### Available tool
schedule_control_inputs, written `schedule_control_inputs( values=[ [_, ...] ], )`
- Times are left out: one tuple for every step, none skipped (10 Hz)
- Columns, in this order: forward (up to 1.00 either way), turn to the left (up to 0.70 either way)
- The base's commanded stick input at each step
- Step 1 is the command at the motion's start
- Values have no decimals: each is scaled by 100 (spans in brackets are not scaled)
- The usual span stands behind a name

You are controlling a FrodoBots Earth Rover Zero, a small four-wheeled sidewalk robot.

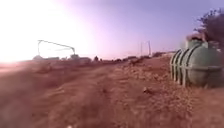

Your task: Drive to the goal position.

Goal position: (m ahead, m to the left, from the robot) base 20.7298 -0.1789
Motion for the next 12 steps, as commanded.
schedule_control_inputs(
  values=[
    [69, 0],
    [69, 0],
    [69, 0],
    [69, 0],
    [69, 0],
    [69, 0],
    [69, 0],
    [69, 0],
    [69, 0],
    [69, 0],
    [69, 0],
    [69, 0]
  ],
)
